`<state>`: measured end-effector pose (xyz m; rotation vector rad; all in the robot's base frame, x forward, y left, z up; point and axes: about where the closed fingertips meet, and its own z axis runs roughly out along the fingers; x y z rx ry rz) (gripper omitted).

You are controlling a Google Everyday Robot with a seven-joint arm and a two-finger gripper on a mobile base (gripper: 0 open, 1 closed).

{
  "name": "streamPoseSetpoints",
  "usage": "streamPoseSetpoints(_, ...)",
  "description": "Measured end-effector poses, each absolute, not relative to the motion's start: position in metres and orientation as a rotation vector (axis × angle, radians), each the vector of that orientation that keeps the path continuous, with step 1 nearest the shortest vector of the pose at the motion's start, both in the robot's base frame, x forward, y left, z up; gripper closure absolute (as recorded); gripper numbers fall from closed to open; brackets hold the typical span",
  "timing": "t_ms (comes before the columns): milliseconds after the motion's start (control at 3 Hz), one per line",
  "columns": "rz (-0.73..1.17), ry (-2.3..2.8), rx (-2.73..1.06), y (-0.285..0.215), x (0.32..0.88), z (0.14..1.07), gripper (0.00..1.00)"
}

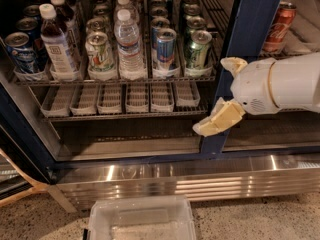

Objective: Pick redbull can from top shelf of fridge

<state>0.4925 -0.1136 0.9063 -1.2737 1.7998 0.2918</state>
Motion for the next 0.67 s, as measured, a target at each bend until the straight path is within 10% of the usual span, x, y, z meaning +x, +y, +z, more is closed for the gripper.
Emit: streamPoseSetpoints(667, 0.340, 1.774, -1.233, -0.0990, 0.5022, 0.8979, 0.00)
